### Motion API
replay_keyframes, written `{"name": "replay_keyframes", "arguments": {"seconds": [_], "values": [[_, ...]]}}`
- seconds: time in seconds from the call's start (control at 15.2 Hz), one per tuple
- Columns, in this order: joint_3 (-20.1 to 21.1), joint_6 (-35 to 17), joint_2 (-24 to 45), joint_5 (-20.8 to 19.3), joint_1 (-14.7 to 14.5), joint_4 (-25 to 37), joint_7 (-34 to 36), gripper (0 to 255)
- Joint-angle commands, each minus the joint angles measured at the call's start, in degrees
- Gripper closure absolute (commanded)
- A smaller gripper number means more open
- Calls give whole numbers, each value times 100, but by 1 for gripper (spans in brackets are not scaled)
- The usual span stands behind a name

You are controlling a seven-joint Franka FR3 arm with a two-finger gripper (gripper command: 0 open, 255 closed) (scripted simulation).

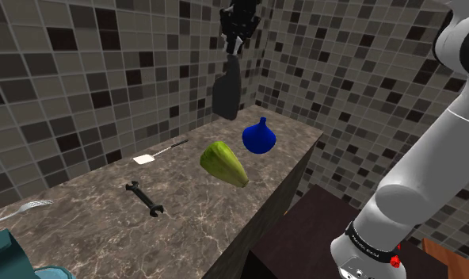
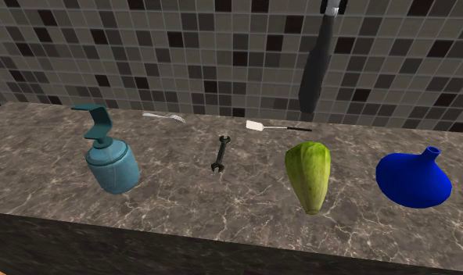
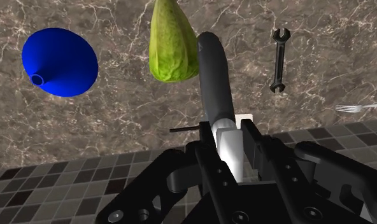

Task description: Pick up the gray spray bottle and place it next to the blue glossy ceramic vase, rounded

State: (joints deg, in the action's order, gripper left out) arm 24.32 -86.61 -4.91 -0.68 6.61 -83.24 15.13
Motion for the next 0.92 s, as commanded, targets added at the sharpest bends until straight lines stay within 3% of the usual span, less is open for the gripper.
{"name": "replay_keyframes", "arguments": {"seconds": [0.0,0.46,0.86], "values": [[-155,-12,30,15,122,27,-285,255],[-630,17,370,0,532,391,-1175,255],[-965,152,929,-50,862,1072,-1864,255]]}}
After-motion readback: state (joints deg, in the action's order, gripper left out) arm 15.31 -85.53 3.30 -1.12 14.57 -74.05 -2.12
